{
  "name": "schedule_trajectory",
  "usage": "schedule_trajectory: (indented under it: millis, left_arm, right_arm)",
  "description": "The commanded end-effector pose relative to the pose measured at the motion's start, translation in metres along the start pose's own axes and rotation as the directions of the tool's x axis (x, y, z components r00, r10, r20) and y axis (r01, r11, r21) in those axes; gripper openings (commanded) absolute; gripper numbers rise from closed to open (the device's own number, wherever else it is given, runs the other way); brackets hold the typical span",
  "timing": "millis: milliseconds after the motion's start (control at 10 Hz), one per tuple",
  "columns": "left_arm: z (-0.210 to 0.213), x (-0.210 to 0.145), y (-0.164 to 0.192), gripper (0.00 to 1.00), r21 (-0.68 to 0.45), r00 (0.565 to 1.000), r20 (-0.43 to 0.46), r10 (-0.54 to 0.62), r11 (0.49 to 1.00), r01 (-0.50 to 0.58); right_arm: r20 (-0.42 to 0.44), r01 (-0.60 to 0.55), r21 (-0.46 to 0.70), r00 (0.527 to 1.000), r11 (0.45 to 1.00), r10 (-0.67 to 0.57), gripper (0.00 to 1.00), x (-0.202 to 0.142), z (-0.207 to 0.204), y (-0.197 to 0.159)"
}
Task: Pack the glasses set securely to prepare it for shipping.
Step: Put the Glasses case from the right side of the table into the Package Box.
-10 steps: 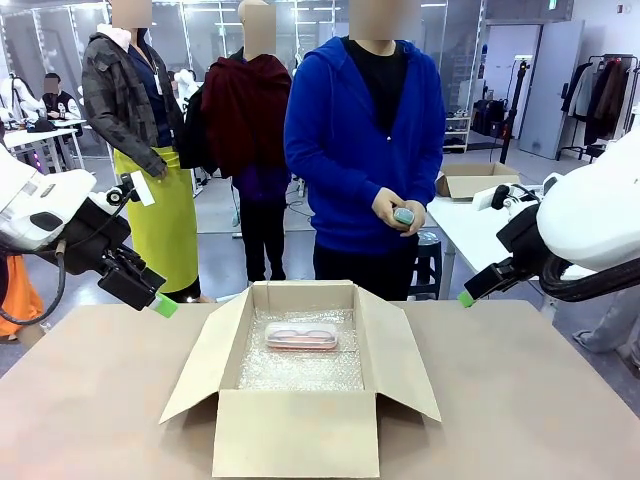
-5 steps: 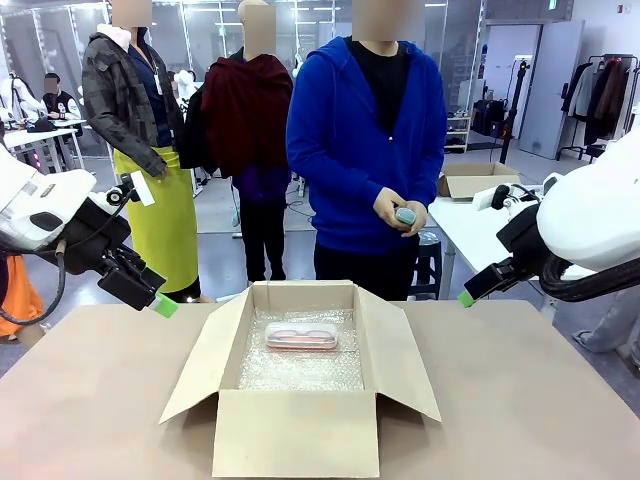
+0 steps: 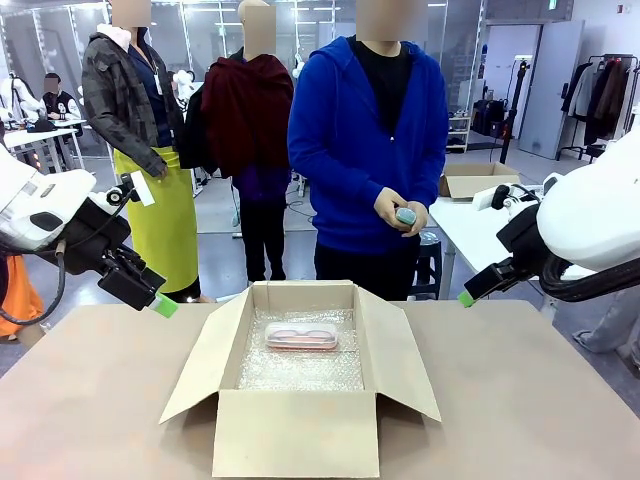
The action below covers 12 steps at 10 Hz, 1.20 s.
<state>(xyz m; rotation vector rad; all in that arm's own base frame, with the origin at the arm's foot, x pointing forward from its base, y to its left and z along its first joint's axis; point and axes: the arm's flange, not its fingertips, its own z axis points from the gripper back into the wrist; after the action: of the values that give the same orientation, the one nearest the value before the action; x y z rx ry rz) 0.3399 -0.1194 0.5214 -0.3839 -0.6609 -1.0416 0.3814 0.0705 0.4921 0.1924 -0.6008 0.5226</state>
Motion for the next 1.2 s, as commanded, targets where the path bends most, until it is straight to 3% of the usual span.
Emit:
schedule_trajectory:
  millis: [0, 1100]
  left_arm:
    - [0.0009, -0.0019, 0.0022, 1.0, -0.017, 1.0, 0.019, -0.014, 1.0, 0.014]
    - [0.0009, -0.0019, 0.0022, 1.0, -0.017, 1.0, 0.019, -0.014, 1.0, 0.014]
  right_arm:
    - [-0.003, -0.004, 0.003, 1.0, 1.0, 0.004, 1.0, -0.0006, 0.0, 0.0003]
    - [-0.003, -0.004, 0.003, 1.0, 1.0, 0.004, 1.0, -0.0006, 0.0, 0.0003]
